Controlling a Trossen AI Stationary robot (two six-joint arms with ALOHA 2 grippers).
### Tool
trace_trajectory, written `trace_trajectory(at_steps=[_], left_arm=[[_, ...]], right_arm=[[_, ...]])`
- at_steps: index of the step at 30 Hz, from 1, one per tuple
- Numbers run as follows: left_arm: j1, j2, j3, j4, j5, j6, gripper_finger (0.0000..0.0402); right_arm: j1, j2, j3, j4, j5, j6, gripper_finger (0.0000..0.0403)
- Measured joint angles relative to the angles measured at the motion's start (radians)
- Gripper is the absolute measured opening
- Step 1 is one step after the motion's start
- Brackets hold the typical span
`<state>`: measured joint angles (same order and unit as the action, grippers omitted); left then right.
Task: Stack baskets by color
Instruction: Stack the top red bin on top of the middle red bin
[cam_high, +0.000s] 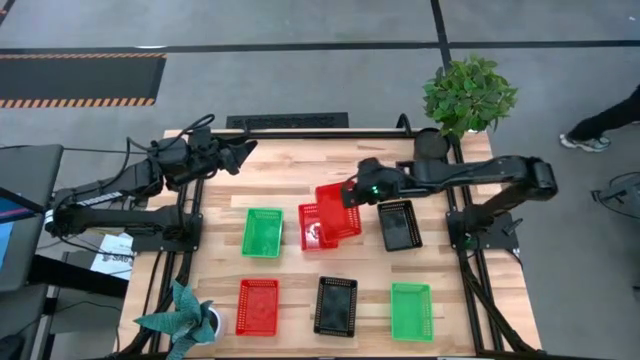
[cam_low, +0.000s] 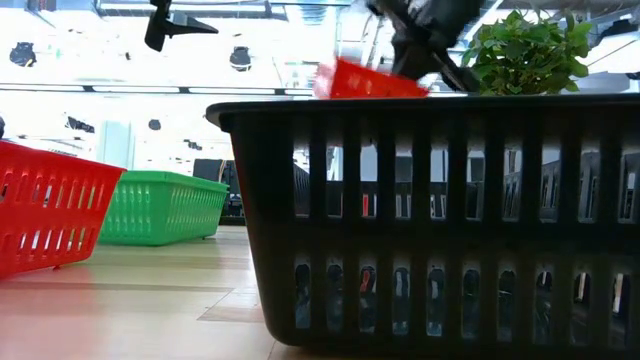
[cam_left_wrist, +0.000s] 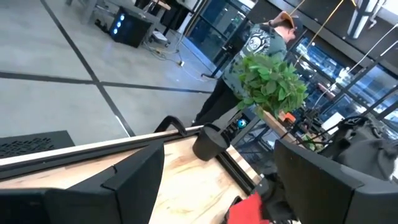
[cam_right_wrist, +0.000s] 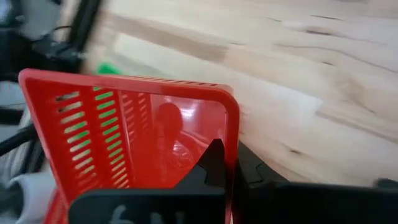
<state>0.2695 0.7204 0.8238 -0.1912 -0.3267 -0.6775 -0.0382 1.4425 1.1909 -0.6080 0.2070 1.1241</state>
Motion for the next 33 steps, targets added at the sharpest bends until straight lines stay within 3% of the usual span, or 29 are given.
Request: trace_trajectory(at_steps=[7,14,33], left_arm=[[0.000,0.000,0.000,-0.002,-0.020,-0.024,0.0290],[0.000,0.000,0.000,-0.010,-0.022,-0.034,0.0290],[0.000,0.000,0.000,-0.022,-0.049,-0.039,0.0290]], right_arm=[[0.021,0.101,0.001,0.156,-0.025,0.034,0.0009],[0.029,0.184,0.000,0.148,-0.026,0.080,0.0009],[0.025,0.230,0.000,0.195,-0.053,0.079,0.0019]])
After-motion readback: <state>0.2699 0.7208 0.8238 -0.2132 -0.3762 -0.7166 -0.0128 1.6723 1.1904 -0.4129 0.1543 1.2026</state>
